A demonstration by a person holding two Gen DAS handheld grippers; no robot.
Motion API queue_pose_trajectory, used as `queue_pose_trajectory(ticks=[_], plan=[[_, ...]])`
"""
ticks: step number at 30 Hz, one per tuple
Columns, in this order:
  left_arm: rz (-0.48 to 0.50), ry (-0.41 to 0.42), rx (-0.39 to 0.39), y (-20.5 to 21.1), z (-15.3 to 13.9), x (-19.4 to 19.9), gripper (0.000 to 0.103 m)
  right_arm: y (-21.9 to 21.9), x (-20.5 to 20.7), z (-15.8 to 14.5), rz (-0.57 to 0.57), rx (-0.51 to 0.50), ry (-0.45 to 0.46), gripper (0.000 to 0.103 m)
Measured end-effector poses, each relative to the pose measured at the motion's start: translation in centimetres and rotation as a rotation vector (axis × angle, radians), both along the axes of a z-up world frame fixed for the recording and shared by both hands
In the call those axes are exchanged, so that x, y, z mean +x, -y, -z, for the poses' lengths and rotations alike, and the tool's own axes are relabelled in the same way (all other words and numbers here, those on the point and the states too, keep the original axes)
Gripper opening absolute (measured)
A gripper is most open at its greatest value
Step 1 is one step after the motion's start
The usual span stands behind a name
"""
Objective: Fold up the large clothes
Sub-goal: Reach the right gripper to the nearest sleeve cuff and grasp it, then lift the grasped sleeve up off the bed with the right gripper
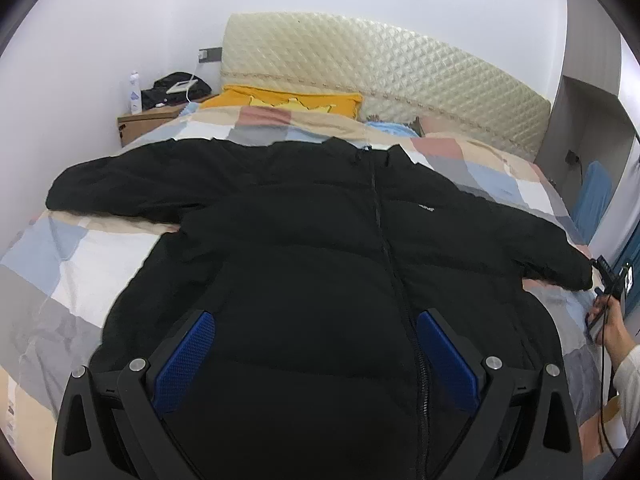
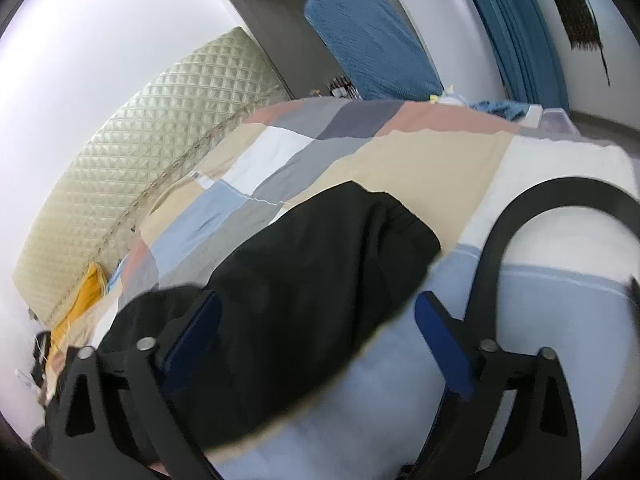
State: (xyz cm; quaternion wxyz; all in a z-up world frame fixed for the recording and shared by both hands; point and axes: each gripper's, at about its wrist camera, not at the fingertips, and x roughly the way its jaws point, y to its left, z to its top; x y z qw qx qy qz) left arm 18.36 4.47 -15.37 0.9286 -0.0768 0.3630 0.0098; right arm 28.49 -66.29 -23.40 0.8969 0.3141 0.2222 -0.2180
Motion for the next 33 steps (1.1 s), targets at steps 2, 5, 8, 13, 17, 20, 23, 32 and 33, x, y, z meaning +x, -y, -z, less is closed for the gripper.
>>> queue_pose_trajectory(ticks=[2, 5, 8, 13, 17, 20, 23, 32, 33], plan=[[0.009, -0.009, 0.004, 0.5, 0.2, 0.6, 0.102, 1.3, 0.9, 0.2, 0.016, 0.015, 0.002, 0.092], [0.022, -0.005, 0.018, 1.3, 0.4, 1.0, 0.102, 2.3, 2.7, 1.3, -0.001, 0.058, -0.038, 0.092], [0.035, -0.011, 0.034, 2.0, 0.7, 1.5, 0.102, 2.1, 4.5, 1.9, -0.017, 0.037, -0.083, 0.092], [0.058, -0.041, 0.020, 2.3, 1.3, 2.0, 0.102, 1.4, 6.1, 2.3, -0.036, 0.001, -0.130, 0.045], [0.050, -0.040, 0.042, 1.9, 1.3, 1.9, 0.102, 1.9, 5.0, 1.9, 0.009, 0.033, -0.105, 0.008], [0.047, -0.052, 0.101, 1.7, 1.0, 2.2, 0.102, 2.4, 3.7, 0.5, 0.032, 0.032, -0.116, 0.004], [0.052, -0.048, 0.109, 0.6, 0.4, 2.2, 0.102, 2.6, 2.1, -2.2, 0.047, 0.013, -0.089, 0.002], [0.014, -0.006, 0.192, -1.5, -1.9, 1.0, 0.102, -1.9, -0.4, -13.7, 0.043, -0.109, 0.001, 0.001], [0.018, 0.003, 0.191, -1.6, -2.1, 0.6, 0.102, -2.7, -0.4, -15.1, 0.040, -0.125, 0.007, 0.001]])
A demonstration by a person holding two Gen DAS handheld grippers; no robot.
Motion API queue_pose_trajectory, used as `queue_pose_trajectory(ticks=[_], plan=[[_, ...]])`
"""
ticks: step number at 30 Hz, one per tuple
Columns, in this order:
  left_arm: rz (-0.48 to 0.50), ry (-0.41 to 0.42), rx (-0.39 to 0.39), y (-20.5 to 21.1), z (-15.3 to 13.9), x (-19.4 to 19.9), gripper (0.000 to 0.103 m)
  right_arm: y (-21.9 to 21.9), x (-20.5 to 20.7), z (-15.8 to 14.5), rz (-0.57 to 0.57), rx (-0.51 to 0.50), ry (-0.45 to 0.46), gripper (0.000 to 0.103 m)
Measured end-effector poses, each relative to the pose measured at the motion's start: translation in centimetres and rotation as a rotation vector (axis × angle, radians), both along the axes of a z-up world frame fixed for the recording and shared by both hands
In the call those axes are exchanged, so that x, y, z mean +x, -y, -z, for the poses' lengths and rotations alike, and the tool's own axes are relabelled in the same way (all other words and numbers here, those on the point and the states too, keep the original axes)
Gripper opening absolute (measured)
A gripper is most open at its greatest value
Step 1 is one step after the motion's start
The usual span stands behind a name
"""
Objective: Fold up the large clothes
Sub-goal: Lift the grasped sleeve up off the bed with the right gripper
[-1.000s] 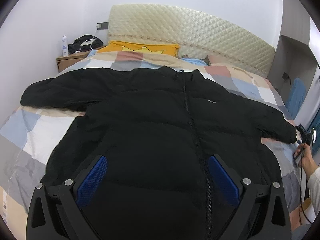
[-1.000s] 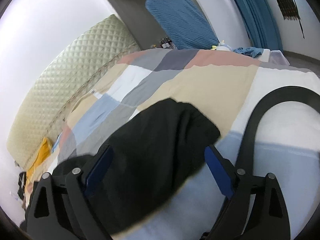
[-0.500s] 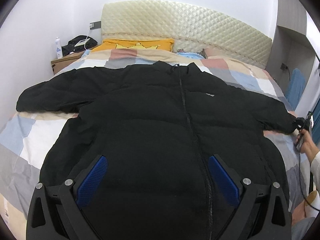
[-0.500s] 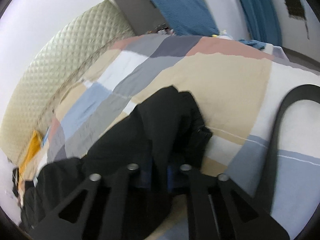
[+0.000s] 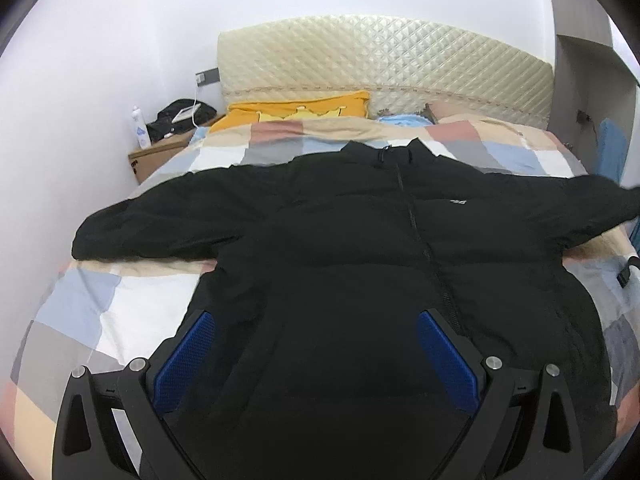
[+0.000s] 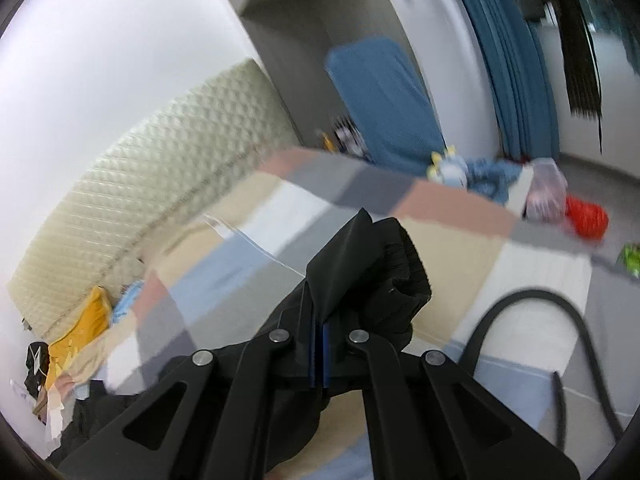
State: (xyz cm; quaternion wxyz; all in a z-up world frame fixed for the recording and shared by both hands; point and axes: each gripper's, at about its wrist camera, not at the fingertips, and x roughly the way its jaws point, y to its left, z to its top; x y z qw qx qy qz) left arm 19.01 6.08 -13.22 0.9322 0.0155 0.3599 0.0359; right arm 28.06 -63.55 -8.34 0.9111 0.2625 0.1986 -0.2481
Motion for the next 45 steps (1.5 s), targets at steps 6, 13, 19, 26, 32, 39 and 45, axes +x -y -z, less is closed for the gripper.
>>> queue_pose_trajectory(ticks=[6, 13, 19, 26, 32, 39, 45], plan=[[0.011, 0.042, -0.028, -1.1, -0.8, -1.9, 0.102, -7.2, 0.0, -9.1, -0.053, -0.136, 0.040, 0.002], [0.003, 0.032, -0.123, -2.7, -0.2, -4.5, 0.102, -18.9, -0.1, -17.6, -0.159, -0.288, 0.111, 0.002], [-0.009, 0.101, -0.109, -3.3, -1.7, -6.1, 0.102, -28.6, 0.4, -20.0, -0.235, -0.342, 0.198, 0.002], [-0.036, 0.106, -0.131, -5.4, -1.7, -6.2, 0.102, -39.4, 3.0, -19.4, -0.403, -0.385, 0.213, 0.002], [-0.082, 0.107, -0.140, -7.4, -1.2, -5.8, 0.102, -48.7, 4.5, -16.3, -0.580, -0.522, 0.184, 0.002], [-0.131, 0.082, -0.189, -9.5, -0.3, -5.0, 0.102, -57.8, 5.4, -9.1, -0.778, -0.476, 0.165, 0.002], [-0.107, 0.071, -0.197, -9.4, 0.3, -4.6, 0.102, -64.0, 6.1, -1.2, -0.933, -0.411, 0.083, 0.002]])
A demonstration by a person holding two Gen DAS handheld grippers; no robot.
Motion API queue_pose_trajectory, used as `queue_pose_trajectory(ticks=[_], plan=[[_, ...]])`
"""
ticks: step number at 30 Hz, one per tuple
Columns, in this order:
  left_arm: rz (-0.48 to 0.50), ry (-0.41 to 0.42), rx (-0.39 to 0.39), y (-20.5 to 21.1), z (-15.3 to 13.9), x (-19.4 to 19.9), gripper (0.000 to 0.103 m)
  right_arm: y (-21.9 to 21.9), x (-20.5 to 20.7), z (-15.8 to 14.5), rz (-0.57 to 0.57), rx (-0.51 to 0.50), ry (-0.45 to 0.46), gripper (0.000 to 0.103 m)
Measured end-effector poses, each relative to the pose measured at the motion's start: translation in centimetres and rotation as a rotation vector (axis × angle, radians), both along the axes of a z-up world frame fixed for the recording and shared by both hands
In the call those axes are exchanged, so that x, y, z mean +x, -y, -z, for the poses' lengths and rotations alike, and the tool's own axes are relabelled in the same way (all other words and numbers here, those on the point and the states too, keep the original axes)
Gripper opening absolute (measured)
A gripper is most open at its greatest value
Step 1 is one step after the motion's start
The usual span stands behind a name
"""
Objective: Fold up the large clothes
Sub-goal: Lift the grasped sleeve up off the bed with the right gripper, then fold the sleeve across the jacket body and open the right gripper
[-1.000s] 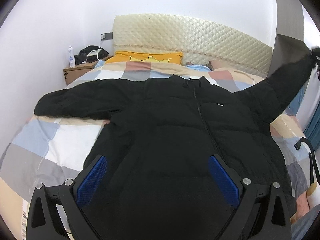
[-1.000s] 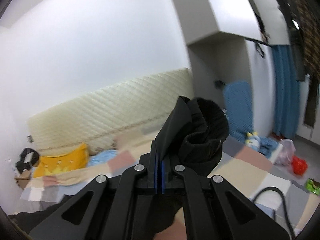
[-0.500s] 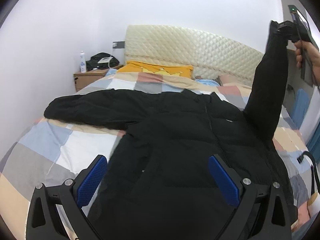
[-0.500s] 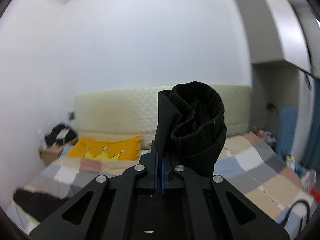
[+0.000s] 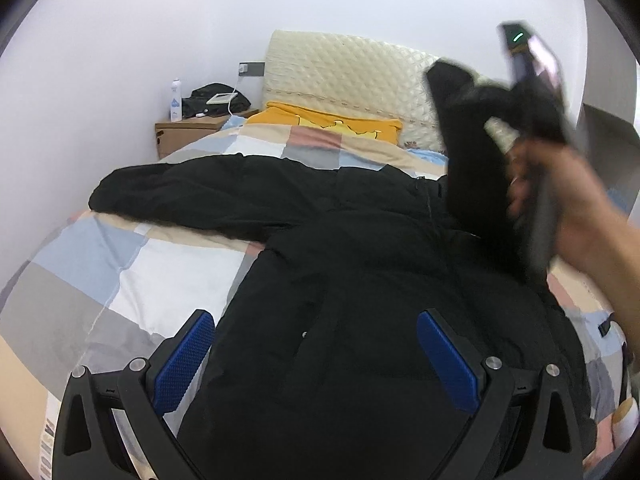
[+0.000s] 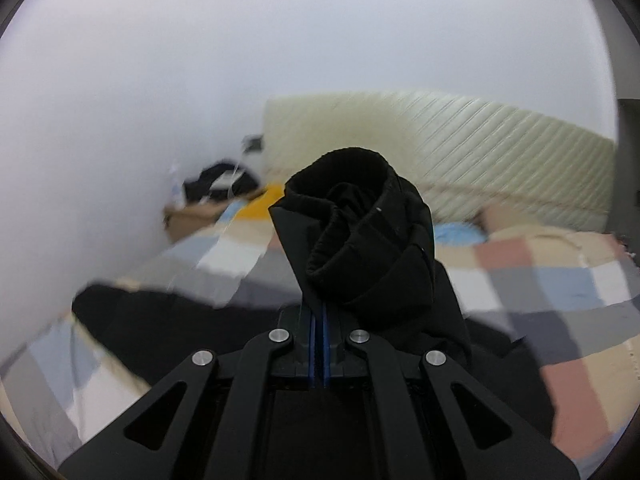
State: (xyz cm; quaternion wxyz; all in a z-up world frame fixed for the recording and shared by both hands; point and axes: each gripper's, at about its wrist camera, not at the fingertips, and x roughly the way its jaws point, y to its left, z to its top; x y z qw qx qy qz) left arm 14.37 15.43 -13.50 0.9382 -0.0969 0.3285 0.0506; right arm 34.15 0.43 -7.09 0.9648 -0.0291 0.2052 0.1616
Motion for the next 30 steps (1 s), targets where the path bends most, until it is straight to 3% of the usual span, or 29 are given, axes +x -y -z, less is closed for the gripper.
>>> queue_pose_trajectory(ticks=[8, 13, 16, 19, 20, 21, 22, 23, 26, 30], plan=[[-0.051, -0.025, -0.093, -2.1, 1.3, 0.9, 0.102, -5.5, 0.6, 8.6, -0.102, -0.024, -0.155, 0.002], [-0.058, -0.026, -0.093, -2.4, 1.7, 1.2, 0.102, -8.1, 1.2, 14.6, -0.133, -0.125, -0.286, 0.005], [-0.053, -0.036, -0.097, -2.5, 2.2, 1.3, 0.102, -8.3, 1.5, 16.1, -0.134, -0.160, -0.327, 0.007], [-0.049, -0.043, -0.098, -2.4, 2.5, 1.6, 0.102, -8.2, 1.5, 16.1, -0.153, -0.146, -0.347, 0.020], [-0.047, -0.046, -0.099, -2.4, 2.6, 1.6, 0.102, -8.3, 1.4, 15.9, -0.167, -0.139, -0.356, 0.036], [-0.045, -0.048, -0.100, -2.5, 2.6, 1.7, 0.102, -8.4, 1.1, 15.6, -0.187, -0.130, -0.362, 0.044], [-0.044, -0.052, -0.101, -2.5, 2.7, 1.8, 0.102, -8.5, 0.7, 15.2, -0.211, -0.121, -0.363, 0.065], [-0.043, -0.053, -0.101, -2.5, 2.7, 1.8, 0.102, -8.6, 0.2, 15.0, -0.228, -0.116, -0.362, 0.077], [-0.032, -0.045, -0.092, -2.2, 2.6, 1.7, 0.102, -8.5, -1.6, 13.7, -0.284, -0.103, -0.342, 0.076], [-0.027, -0.033, -0.065, -1.8, 2.2, 1.4, 0.102, -6.5, -3.5, 10.6, -0.277, -0.095, -0.286, 0.076]])
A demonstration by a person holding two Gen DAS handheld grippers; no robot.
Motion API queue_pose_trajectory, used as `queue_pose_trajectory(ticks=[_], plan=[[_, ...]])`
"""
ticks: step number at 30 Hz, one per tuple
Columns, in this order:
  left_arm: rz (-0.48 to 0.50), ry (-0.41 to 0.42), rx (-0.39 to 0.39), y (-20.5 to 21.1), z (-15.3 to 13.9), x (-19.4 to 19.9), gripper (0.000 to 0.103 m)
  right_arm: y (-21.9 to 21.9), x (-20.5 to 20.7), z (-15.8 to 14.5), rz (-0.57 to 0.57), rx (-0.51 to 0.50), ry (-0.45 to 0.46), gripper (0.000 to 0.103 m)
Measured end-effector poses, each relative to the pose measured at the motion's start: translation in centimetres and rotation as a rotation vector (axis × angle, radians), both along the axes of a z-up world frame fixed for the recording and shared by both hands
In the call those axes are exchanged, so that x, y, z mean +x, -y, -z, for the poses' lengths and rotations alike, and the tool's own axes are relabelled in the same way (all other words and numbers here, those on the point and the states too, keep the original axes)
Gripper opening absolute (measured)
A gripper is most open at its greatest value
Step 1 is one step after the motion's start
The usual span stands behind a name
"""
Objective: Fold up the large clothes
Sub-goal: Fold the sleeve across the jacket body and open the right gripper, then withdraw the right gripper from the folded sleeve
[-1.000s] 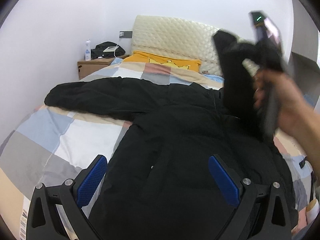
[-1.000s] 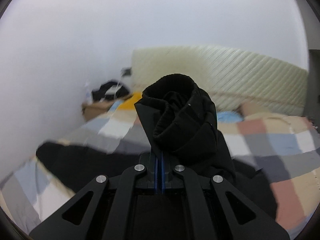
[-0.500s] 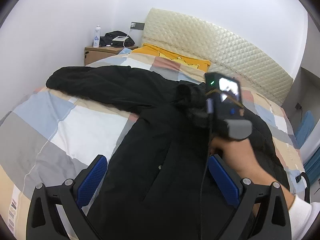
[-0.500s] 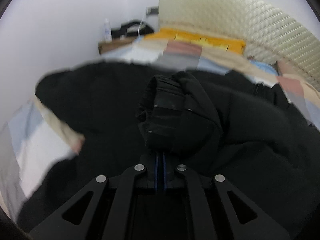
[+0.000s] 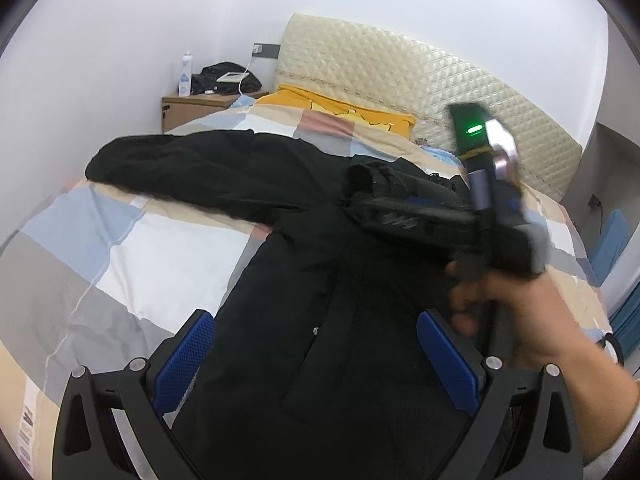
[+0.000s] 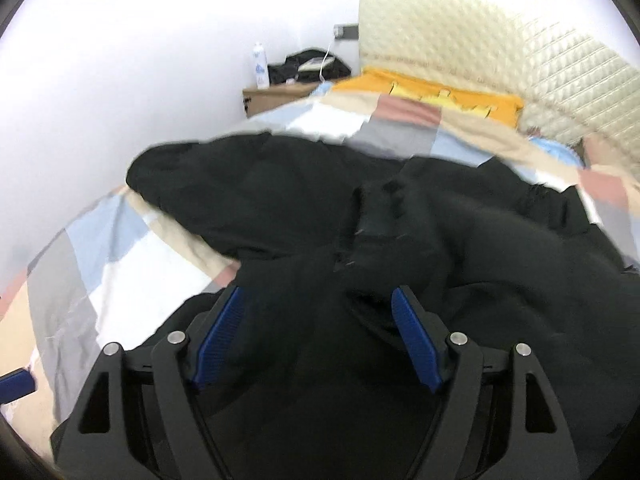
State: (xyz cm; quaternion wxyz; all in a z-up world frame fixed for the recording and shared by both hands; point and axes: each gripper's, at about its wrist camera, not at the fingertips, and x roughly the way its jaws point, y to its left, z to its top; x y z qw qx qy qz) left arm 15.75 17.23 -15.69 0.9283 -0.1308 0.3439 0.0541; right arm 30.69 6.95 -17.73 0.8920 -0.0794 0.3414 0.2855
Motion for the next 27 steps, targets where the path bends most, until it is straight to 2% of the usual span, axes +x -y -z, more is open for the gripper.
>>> queue_pose_trajectory(ticks=[3, 9, 13, 19, 24, 27], plan=[[0.000, 0.012, 0.027, 0.5, -0.4, -0.3, 0.102, 2.8, -0.9, -2.7, 0.040, 0.034, 0.034, 0.077], [0.034, 0.090, 0.073, 2.5, -2.2, -1.2, 0.102, 9.1, -3.2, -8.1, 0.147, 0.086, 0.126, 0.076], [0.053, 0.076, 0.106, 3.7, -2.5, -1.3, 0.102, 13.2, -5.1, -10.7, 0.222, 0.125, 0.169, 0.076], [0.089, 0.078, 0.122, 5.8, -3.3, -2.6, 0.102, 18.0, -8.8, -12.6, 0.295, 0.103, 0.221, 0.076], [0.128, 0.095, 0.139, 7.5, -3.8, -4.0, 0.102, 21.9, -12.6, -12.6, 0.338, 0.095, 0.215, 0.076], [0.139, 0.102, 0.141, 8.3, -4.2, -4.7, 0.102, 23.7, -15.2, -12.2, 0.359, 0.098, 0.174, 0.077]])
